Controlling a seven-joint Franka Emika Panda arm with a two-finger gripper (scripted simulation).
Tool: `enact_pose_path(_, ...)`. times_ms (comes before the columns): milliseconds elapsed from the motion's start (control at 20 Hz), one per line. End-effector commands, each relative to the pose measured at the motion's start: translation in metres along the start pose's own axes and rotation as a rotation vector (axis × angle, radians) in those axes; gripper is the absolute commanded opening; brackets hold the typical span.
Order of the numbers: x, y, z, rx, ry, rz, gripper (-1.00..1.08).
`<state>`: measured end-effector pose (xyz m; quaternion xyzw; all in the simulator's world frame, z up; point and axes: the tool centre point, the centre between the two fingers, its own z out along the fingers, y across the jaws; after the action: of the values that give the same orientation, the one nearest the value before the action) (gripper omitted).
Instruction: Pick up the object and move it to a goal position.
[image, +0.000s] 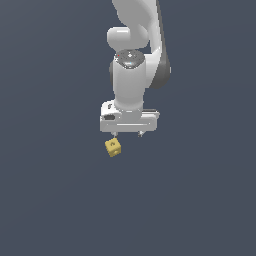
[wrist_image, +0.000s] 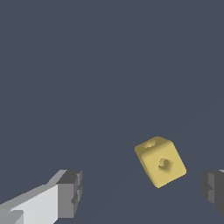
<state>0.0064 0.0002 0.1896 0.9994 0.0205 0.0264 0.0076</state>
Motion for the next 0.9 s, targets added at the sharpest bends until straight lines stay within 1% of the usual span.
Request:
enact_pose_path(0,-0.001,0.001,0.002,0.0,-0.002,-0.005,1.0)
enact_pose_path(450,-0.006,0.014,0.019,0.001,-0.011,-0.083,1.0)
enact_pose_path(850,-0.018,0.037,0.05,0.007,-0.027,-0.223,1.0)
